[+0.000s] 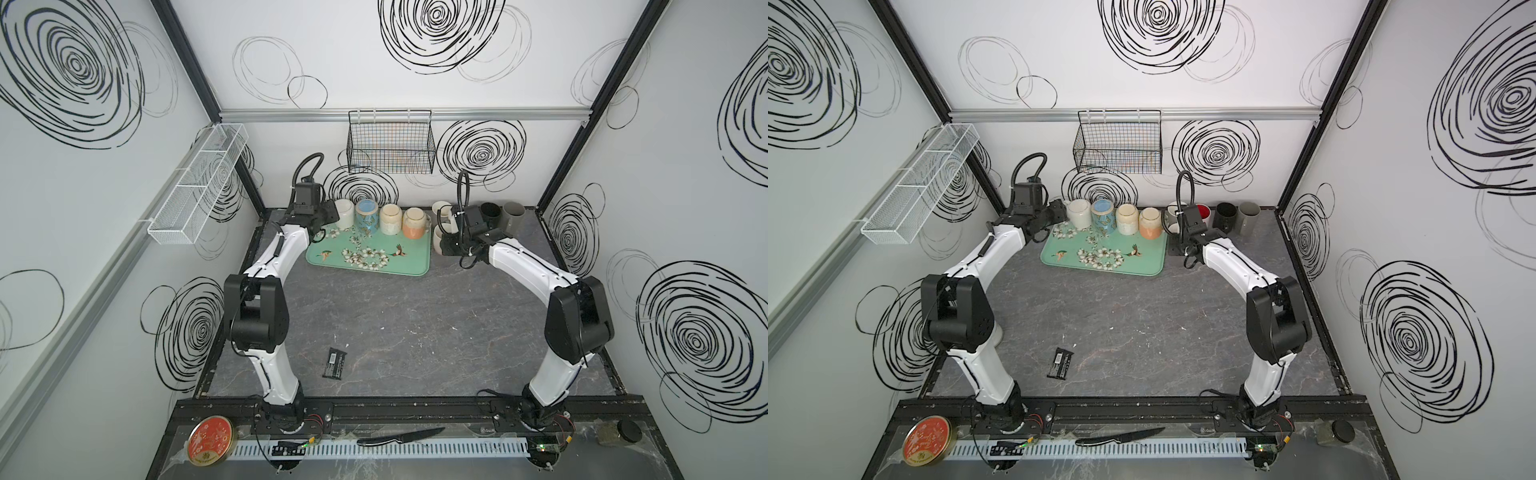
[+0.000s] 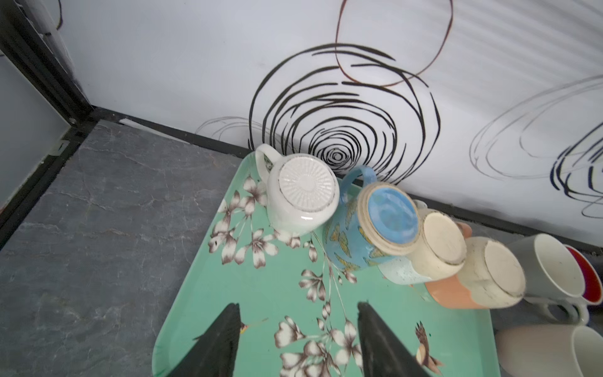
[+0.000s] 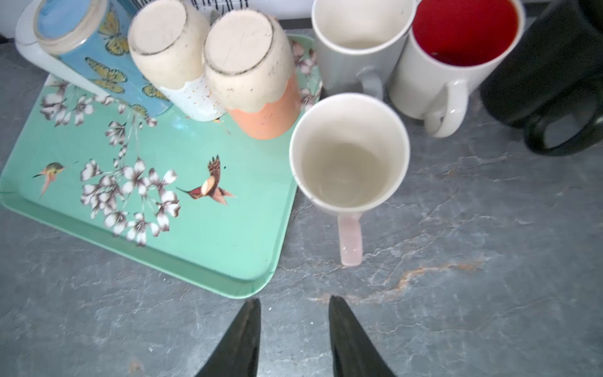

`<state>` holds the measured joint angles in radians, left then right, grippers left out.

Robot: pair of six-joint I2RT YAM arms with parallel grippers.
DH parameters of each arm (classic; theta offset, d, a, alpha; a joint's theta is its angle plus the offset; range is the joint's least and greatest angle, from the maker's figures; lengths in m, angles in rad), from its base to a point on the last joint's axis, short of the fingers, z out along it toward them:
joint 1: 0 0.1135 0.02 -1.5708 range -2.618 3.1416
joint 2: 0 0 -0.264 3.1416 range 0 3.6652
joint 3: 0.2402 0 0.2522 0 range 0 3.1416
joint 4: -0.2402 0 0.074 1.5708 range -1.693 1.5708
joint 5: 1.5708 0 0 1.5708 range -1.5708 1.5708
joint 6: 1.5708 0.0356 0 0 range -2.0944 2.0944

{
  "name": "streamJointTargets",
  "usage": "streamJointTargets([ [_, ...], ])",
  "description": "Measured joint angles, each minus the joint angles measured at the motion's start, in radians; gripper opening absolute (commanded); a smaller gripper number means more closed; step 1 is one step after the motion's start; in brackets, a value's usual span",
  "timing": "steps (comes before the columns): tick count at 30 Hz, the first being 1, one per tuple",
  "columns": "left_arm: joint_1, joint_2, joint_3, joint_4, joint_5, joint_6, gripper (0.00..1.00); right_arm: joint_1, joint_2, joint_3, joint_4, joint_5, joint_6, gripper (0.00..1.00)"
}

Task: Turn the mug right side up
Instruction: Move the mug to the tray.

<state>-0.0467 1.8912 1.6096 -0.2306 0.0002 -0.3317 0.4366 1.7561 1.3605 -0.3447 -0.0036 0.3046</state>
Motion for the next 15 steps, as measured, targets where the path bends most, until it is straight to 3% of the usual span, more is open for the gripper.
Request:
streamJointTargets([
  [7,0.038,0.16,0.115,0.019,0.056,-0.001,0.62,0.026,-0.002,-0.064,0.107,-0.092,0.089,0.4],
  [15,0.042,0.366,0.381,0.014,0.1,0.002,0.68,0.051,0.084,-0.004,0.14,-0.135,0.134,0.4],
])
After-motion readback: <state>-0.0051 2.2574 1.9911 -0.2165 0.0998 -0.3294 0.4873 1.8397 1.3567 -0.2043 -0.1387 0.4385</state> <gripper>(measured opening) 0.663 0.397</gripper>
